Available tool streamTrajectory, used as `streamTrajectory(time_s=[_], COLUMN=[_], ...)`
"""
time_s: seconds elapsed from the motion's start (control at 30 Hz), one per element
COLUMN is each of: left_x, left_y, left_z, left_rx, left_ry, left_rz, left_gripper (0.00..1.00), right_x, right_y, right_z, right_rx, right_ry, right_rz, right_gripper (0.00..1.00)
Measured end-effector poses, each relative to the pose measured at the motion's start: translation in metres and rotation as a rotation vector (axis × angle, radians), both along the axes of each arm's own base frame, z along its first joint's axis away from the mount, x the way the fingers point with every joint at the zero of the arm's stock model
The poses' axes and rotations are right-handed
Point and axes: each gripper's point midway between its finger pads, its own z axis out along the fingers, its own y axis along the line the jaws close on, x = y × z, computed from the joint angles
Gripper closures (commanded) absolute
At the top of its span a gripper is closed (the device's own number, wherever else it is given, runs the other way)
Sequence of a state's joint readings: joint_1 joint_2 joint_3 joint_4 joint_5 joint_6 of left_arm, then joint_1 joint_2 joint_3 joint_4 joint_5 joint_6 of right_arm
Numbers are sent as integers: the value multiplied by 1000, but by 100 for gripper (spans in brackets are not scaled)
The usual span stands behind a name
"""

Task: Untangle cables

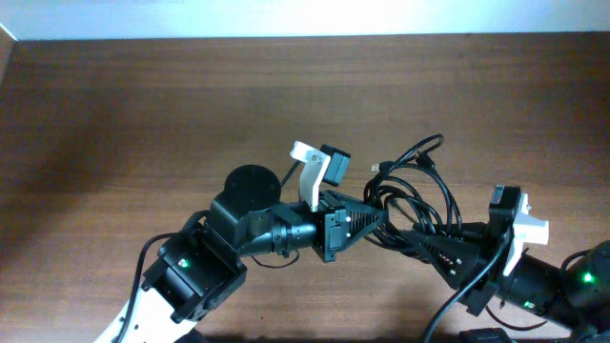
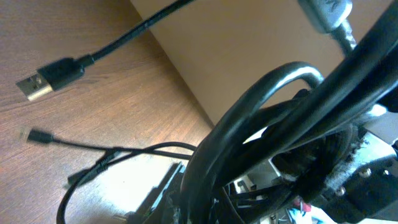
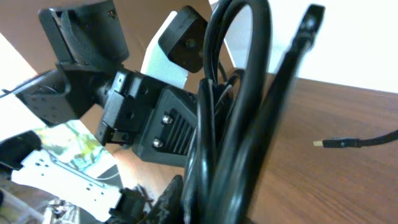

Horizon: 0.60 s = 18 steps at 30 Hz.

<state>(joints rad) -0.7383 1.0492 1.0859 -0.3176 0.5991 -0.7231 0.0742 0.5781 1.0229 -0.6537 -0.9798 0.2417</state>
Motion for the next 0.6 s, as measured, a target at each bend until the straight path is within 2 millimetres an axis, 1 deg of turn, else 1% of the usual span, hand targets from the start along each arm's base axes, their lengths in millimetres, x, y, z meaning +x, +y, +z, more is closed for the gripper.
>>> streamTrajectory(time_s=[0.03, 0.07, 0.1, 0.13, 0.2, 0.3, 0.43, 0.5, 0.53, 0.57, 0.6], left_x=[1, 4, 10, 16, 19, 20, 17, 9, 6, 2, -3], left_y=[0, 1, 4, 6, 7, 6, 2, -3, -5, -7, -12], left_z=[-1, -2, -4, -4, -3, -3, -1, 0, 3, 7, 17], left_rx=[4, 10, 20, 24, 23, 27, 21, 16, 3, -15, -62], left_ry=[2, 0, -3, -10, -19, -24, -38, -38, -40, -47, -78], left_rz=[4, 25, 61, 90, 108, 122, 119, 88, 69, 44, 1], left_gripper=[100, 100, 100, 100, 100, 100, 100, 100, 100, 100, 100], right_x=[3, 5, 8, 11, 13, 15, 23, 29, 33, 35, 38], right_y=[-4, -11, -20, -27, -32, -33, -34, -46, -57, -65, -77], right_z=[-8, -29, -49, -59, -64, -63, -51, -60, -69, -76, -82], right_rx=[-10, -42, -78, -102, -118, -112, -100, -133, -166, -185, -198], right_ry=[45, 152, 243, 280, 293, 300, 232, 259, 283, 307, 341], right_rz=[-39, -109, -183, -230, -268, -279, -301, -379, -450, -506, -583], right_gripper=[7, 4, 4, 3, 3, 3, 3, 3, 3, 3, 3])
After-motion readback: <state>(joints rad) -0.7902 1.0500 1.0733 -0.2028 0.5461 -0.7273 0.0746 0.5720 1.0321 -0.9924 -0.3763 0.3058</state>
